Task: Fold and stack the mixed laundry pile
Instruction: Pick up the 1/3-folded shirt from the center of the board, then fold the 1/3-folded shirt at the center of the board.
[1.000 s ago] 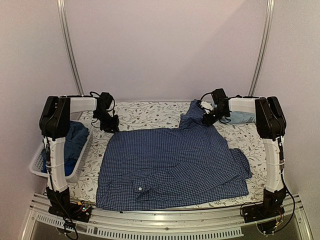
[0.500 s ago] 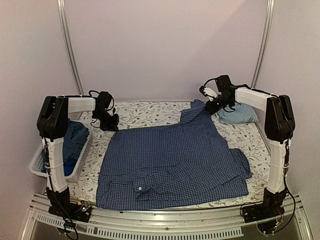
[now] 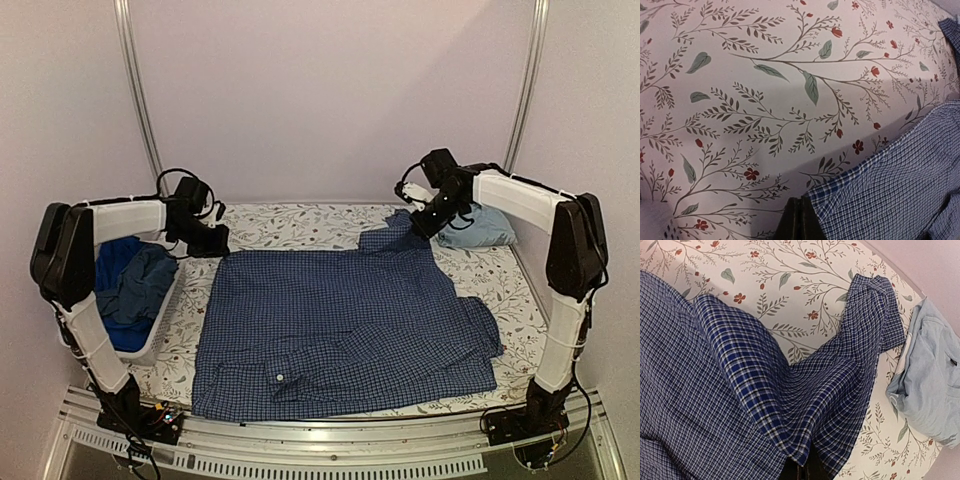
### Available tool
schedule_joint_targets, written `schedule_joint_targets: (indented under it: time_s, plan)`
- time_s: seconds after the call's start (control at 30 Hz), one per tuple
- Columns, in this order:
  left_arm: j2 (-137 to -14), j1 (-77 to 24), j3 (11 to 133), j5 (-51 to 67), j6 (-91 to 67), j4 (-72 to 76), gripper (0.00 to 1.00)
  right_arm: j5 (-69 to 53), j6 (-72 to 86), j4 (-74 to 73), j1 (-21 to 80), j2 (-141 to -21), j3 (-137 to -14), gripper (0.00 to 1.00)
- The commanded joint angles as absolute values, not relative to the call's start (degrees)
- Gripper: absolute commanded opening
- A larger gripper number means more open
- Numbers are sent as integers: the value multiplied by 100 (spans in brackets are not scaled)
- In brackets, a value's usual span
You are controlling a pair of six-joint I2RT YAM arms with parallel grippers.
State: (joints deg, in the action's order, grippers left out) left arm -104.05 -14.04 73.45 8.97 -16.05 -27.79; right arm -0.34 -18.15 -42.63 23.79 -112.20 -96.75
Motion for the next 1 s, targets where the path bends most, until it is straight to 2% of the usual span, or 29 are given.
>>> schedule_joint_targets:
  time_s: [0.0,0.13,0.57,0.7,0.97]
  plan:
    - [-9937,-1742,6876,553,-1238,-2549,0,455,-1269,-5005,2715,-10665,-9324,0]
    - [-9459,-1883,6372,291,-1232,-2478,0,533,-841,-5281,2864,-10242,-8895,0]
    - [-8212,-1975,5034,529,-1116,-2621,0,555,57,-5913,3190,-8836,-7396,0]
    - [-8110,-2125,4832,467,-1086,-2698,0,440,196,-5927,3299,-8692,-7397,0]
    - [-8312,-2463,5136,525,-935,-3060,0,783,363,-6530,3763,-9258,-8151,0]
